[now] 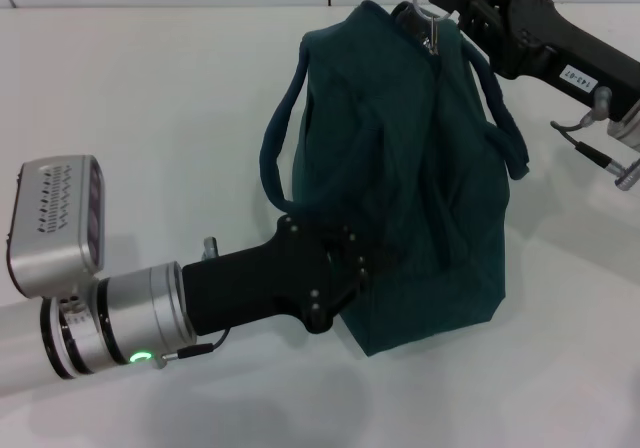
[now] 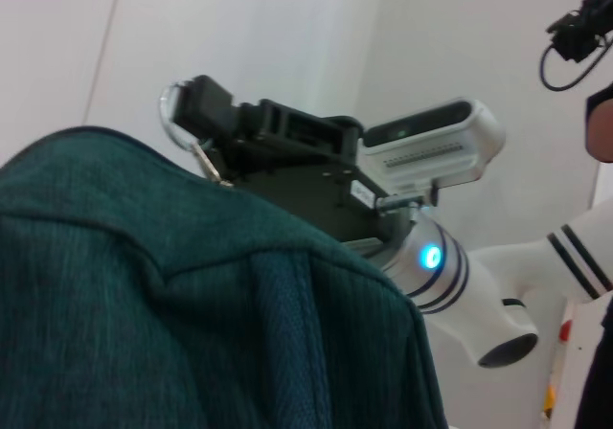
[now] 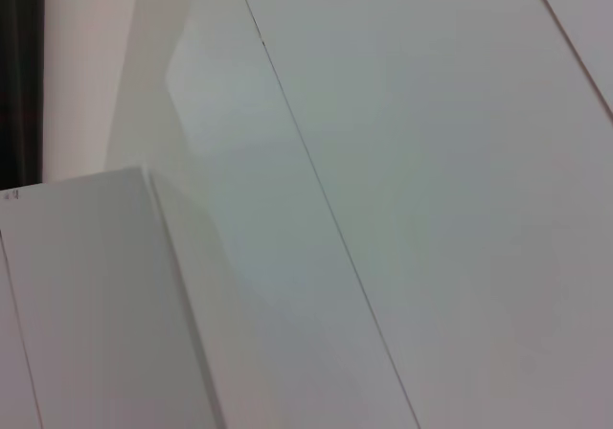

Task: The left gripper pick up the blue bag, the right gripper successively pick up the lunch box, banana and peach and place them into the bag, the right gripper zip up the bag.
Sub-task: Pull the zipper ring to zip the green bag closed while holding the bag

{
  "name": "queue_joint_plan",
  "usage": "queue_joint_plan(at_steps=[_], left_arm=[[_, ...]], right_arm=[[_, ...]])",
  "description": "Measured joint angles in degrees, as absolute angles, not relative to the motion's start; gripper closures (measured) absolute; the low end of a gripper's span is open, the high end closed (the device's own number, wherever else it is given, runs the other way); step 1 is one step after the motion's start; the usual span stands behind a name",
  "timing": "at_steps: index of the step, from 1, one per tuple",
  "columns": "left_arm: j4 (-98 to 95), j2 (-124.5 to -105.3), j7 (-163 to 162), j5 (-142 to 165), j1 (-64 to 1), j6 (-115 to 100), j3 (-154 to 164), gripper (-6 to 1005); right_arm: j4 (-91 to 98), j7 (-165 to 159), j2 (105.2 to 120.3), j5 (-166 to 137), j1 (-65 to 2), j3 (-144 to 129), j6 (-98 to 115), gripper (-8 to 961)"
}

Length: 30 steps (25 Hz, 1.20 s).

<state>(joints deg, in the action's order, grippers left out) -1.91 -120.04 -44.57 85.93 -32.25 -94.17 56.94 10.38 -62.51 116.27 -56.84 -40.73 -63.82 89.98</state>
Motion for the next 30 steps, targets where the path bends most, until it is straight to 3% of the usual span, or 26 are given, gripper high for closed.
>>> queue_joint_plan(at_steps=[10,24,30], left_arm=[[-2.07,-120.0,-44.56,86.43,-31.28,-94.7,56.88,931],[-3.34,-119.98,-43.88,75.63,-23.71,-94.44,56.28,929],[-2.43,-120.49,-31.92,73.48,-20.48,-101.54,56.03,708]], right_arm=[[10.38,-63.51,116.27,-56.97,-40.49,-63.9,89.84,947],[10.15,-66.98,116.28,-57.09,-40.25,-66.17,92.83,946],[10.28,-67.23,116.28,-57.27,-40.67,-66.19,92.54,947]])
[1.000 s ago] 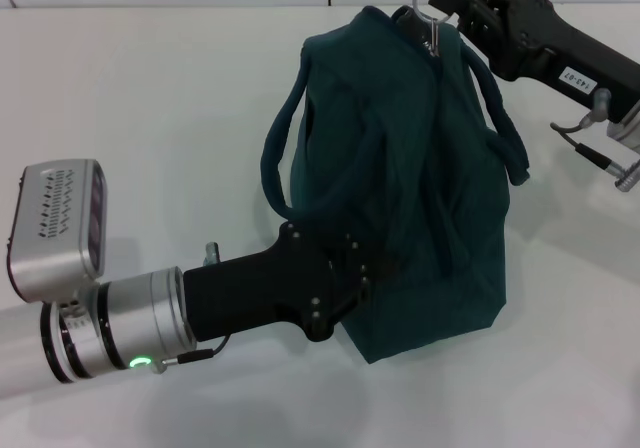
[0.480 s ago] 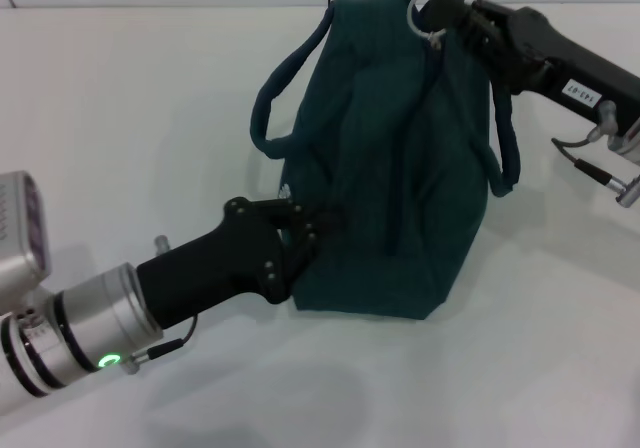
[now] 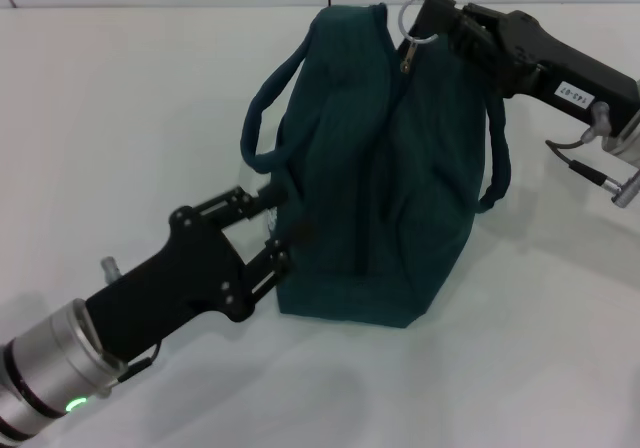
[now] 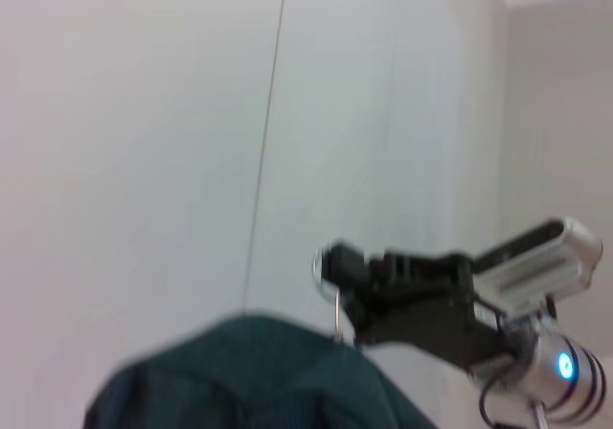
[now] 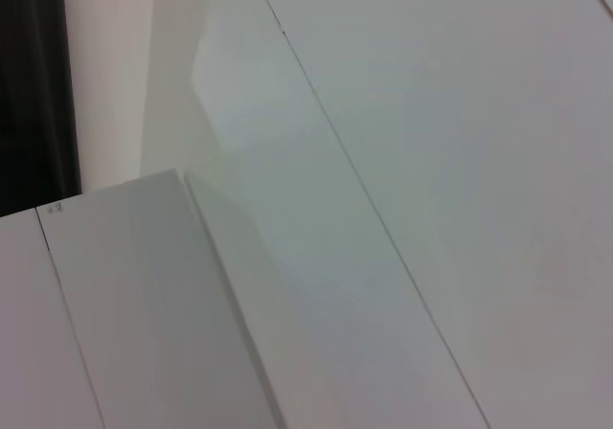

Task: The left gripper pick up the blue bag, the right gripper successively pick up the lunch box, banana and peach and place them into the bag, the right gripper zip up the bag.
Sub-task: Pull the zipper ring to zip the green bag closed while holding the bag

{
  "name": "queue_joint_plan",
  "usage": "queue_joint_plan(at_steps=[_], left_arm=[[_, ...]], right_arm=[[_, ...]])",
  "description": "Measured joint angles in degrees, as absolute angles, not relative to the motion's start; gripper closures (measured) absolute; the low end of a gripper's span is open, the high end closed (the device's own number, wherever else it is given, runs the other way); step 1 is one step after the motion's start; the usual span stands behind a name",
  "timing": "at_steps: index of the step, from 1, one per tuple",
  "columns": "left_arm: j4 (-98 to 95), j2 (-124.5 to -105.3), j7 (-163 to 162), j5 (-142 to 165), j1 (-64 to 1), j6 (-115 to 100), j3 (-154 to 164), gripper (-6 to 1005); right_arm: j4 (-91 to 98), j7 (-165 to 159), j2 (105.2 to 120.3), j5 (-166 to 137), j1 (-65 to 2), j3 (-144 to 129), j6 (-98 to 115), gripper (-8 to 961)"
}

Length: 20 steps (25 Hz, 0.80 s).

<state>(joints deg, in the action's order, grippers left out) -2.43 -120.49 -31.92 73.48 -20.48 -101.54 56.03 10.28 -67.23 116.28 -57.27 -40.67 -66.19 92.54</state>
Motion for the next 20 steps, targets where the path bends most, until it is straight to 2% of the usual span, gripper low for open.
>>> queue_joint_plan(at_steps=[10,13,18,20], left_arm=[[-0.55,-120.55,-29.5,69.89,-24.56,-98.26,55.93,496],[-0.47,-120.61,-29.56,70.62,-25.51,-97.89,56.45,269],[-0.44,-120.66,-30.82,71.53,-25.84,-98.63,56.99,116],[-0.43,-120.64,-32.36,71.64,-25.87,-99.04,57.01,118]], right_arm=[[10.37,-67.24,116.28,-57.31,-40.96,-66.18,91.36,947],[10.37,-67.24,116.28,-57.31,-41.01,-66.18,91.14,946],[10.37,-67.24,116.28,-57.29,-41.34,-66.53,90.59,946],[10.37,-67.24,116.28,-57.14,-41.67,-67.26,90.16,946]])
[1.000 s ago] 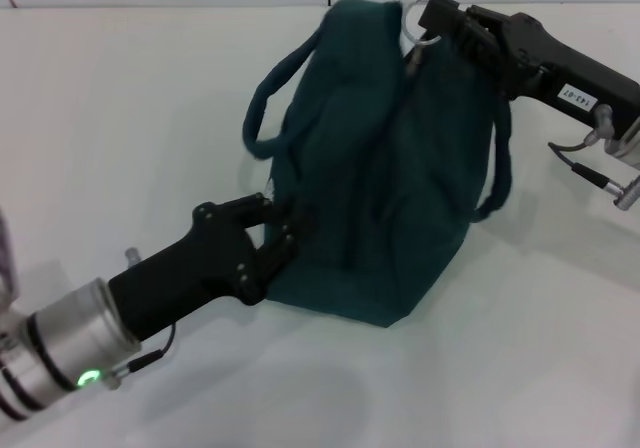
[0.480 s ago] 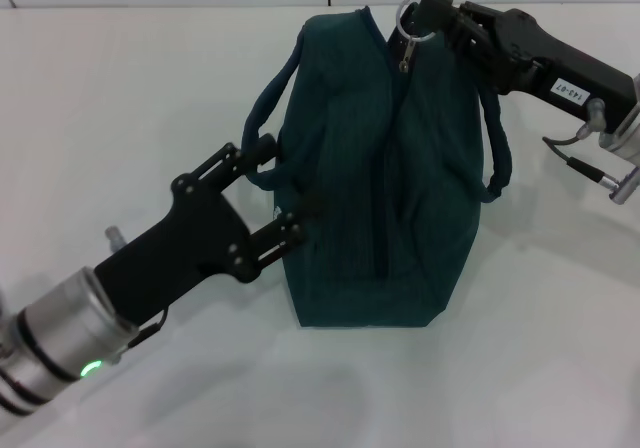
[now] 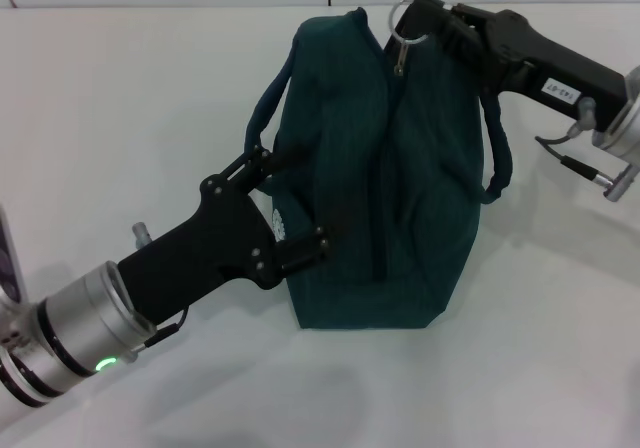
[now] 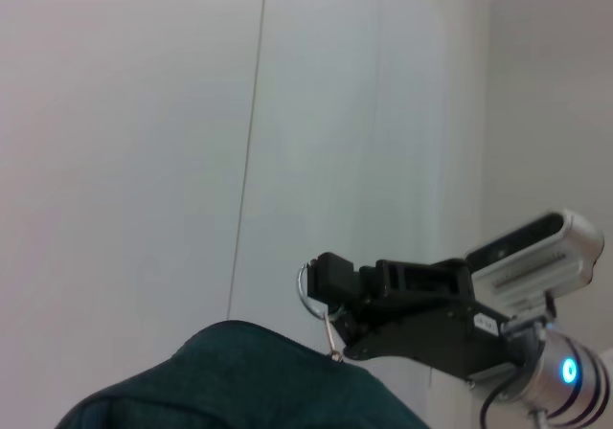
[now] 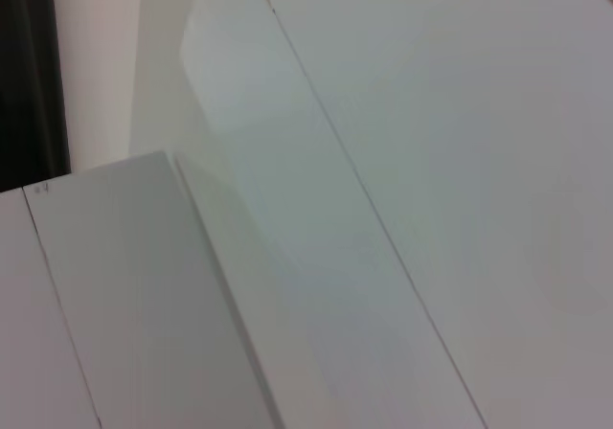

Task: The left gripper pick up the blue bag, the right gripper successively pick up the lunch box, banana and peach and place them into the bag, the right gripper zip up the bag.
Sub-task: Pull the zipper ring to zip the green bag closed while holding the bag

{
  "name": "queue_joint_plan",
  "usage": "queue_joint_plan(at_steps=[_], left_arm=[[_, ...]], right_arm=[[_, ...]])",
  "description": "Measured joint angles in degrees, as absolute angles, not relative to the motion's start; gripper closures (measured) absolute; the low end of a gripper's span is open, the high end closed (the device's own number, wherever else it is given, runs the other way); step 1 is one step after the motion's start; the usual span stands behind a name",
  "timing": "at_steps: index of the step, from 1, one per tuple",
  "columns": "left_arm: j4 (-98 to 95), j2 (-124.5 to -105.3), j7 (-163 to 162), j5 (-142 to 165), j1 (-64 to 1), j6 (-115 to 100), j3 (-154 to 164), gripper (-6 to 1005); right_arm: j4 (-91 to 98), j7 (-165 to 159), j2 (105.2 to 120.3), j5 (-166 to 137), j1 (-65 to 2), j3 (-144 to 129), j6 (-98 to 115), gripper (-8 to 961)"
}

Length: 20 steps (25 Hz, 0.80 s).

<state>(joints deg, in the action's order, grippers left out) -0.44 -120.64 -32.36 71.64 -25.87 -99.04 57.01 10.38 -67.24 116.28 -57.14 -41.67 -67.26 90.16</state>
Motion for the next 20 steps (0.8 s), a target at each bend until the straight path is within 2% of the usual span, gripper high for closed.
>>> queue_joint_plan(at_steps=[9,20], left_arm=[[-0.43,-120.76,-34.0,71.05,-27.08,-96.35,56.49,126],[-0.78,-120.58,-31.44,70.27,-27.92,-94.54,56.49,259]], right_arm=[[10.37,-67.24,116.28,-56.99,-42.08,-67.68,89.71,946],[10.37,-67.24,116.28,-56.94,-42.1,-67.68,89.79,946]])
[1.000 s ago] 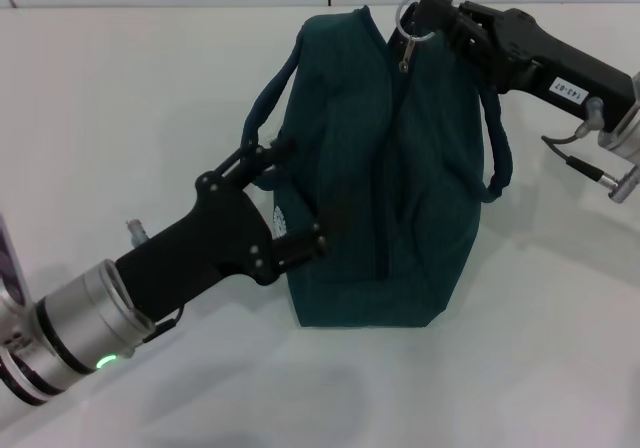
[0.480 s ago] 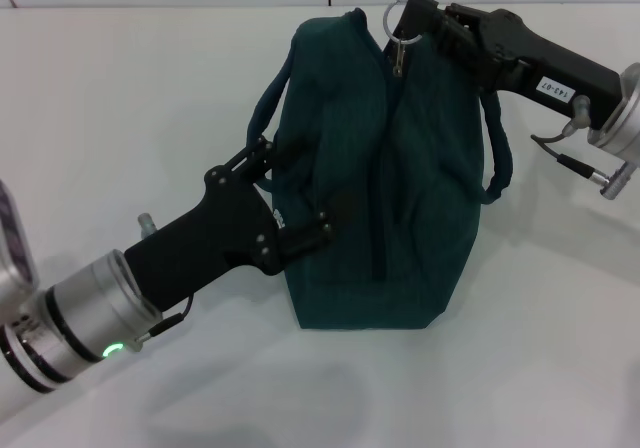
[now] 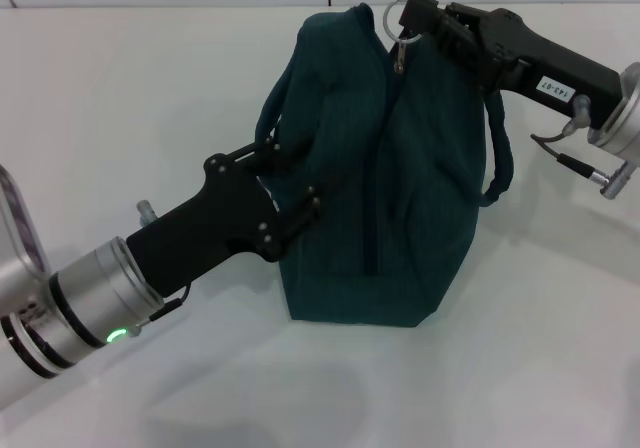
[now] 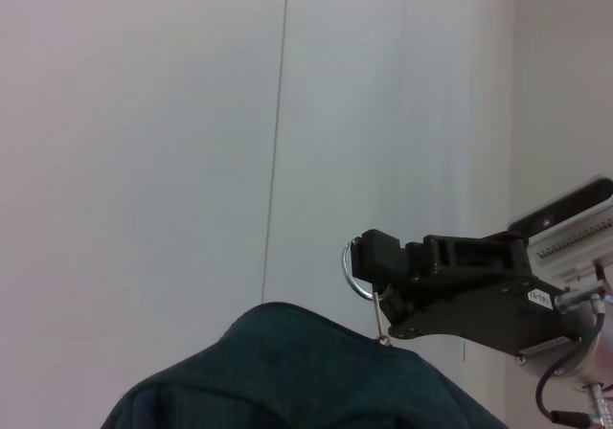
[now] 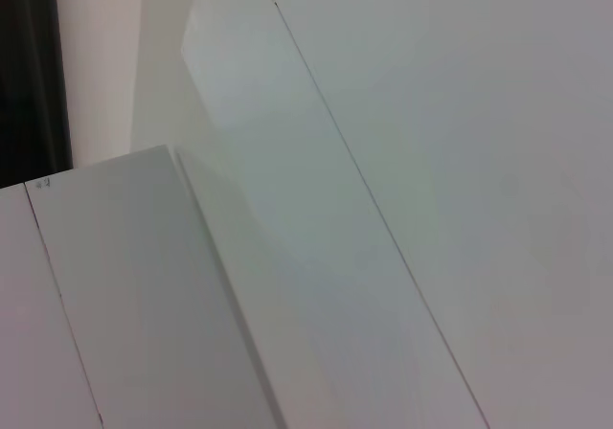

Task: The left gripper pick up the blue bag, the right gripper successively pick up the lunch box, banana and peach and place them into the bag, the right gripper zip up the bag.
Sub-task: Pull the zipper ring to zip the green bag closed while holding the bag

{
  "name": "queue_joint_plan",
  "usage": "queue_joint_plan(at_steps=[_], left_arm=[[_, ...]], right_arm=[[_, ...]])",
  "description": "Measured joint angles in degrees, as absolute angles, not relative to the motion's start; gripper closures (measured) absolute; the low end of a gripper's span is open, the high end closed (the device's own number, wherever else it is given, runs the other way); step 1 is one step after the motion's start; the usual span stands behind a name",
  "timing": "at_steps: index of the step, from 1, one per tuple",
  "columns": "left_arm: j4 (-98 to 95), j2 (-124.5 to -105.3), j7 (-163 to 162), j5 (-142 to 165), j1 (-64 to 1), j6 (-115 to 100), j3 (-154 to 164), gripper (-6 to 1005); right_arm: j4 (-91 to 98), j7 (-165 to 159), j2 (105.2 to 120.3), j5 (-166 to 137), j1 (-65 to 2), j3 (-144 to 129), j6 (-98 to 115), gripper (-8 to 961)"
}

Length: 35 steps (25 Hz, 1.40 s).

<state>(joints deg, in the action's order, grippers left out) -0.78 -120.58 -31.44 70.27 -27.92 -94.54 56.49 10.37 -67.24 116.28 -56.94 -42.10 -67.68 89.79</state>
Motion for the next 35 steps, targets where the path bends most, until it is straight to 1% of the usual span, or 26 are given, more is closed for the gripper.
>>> queue_joint_plan(at_steps=[5,8,13,24,29,35], left_arm=[[-0.91,-120.5,-31.61,70.63,-28.3,-94.61,56.74,497],[-0.9,-120.49,-31.62,70.73,-28.4,-94.61,56.76,737],[-0.98,-120.44,-31.78,71.23,-28.58,-95.17,56.91,838],[-2.24,-120.13,-33.8,78.01,-29.7,-98.25,57.12,883],[-2.66,-120.12,-34.12,80.8,-29.98,-100.0,57.13,922],[-3.32,-119.91,-34.92,83.22,-28.98,-102.92,57.13,923]], right_arm=[[10.37,-67.64,116.28,-56.88,-41.99,-67.67,89.75,947],[10.37,-67.7,116.28,-56.87,-41.99,-67.68,89.73,947],[10.37,-67.88,116.28,-56.87,-42.01,-67.66,89.73,947],[10.42,-67.93,116.28,-56.22,-42.08,-67.07,89.14,947],[10.46,-67.94,116.21,-56.09,-42.11,-67.06,88.35,947],[10.64,-67.94,116.05,-56.01,-41.68,-67.06,87.2,946]])
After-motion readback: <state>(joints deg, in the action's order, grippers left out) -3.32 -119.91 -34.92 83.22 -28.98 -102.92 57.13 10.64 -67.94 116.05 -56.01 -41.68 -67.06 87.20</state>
